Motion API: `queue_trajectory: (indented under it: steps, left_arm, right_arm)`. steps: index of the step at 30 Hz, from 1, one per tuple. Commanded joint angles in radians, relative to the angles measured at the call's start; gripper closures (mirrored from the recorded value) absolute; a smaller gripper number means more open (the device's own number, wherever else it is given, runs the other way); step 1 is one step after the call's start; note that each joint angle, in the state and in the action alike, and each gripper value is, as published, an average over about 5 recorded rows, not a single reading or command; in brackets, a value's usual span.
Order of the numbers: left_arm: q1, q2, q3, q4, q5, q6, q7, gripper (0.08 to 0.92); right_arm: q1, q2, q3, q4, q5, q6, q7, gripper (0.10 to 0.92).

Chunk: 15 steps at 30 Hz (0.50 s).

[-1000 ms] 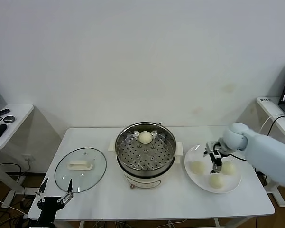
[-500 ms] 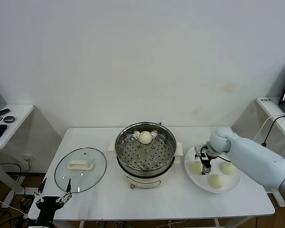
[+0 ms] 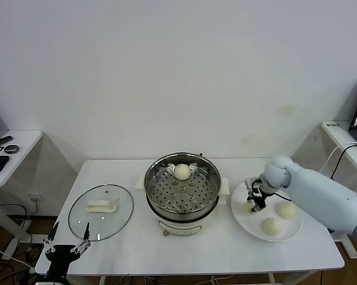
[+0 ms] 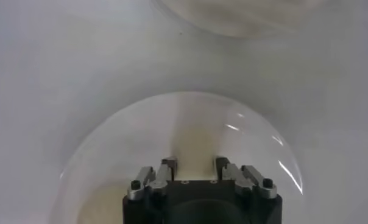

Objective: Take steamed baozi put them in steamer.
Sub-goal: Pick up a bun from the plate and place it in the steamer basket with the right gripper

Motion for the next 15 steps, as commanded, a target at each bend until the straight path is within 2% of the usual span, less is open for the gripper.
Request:
queue_trajectory:
  steps: [1,7,11,15]
  left_arm:
    - [-0.007,0.003,0.008,0.001,-0.004,0.002,0.001,0.177]
    - [-0.028,0.019,0.024,-0.003,-0.016,0.01,0.003,0.177]
    - [-0.044,0.031,0.031,0.003,-0.027,0.014,0.003,0.177]
    - [-0.053,0.04,0.034,0.007,-0.031,0.016,0.002,0.177]
  right_arm:
    - [0.234,-0.139,-0.082,0.125,0.151,-0.034,-0.04,0.614]
    - [0.619,-0.126,-0.323,0.184,0.351,-0.092,-0.04,0.61]
    - [0.826,-0.027,-0.474,0.233,0.499,-0.161,-0.009,0.609]
    - [0.905,0.101,-0.551,0.296,0.676,-0.265,0.081,0.609]
